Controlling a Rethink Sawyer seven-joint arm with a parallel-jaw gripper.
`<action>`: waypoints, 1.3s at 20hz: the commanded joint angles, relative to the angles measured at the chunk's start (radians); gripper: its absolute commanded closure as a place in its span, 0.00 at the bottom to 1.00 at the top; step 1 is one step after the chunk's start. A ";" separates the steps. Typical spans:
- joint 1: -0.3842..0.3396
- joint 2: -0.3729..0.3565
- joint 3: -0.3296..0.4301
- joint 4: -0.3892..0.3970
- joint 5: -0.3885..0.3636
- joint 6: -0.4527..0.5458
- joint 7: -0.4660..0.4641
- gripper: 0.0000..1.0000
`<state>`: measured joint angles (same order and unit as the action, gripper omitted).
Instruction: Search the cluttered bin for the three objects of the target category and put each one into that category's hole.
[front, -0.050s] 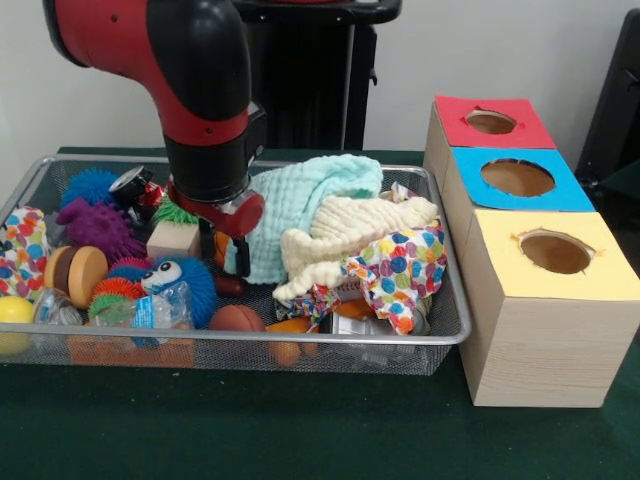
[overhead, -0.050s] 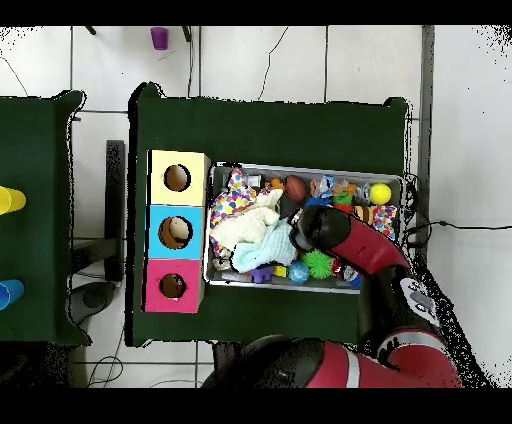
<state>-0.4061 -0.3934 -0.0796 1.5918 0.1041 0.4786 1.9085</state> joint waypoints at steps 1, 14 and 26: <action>0.040 0.021 0.032 0.118 0.077 0.146 0.231 0.00; 0.034 0.079 -0.111 -0.034 -0.052 0.079 0.037 0.00; -0.064 0.010 -0.111 -0.254 -0.221 0.323 -0.119 0.00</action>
<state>-0.4264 -0.4017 -0.2048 1.5178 -0.0341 0.6350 1.9085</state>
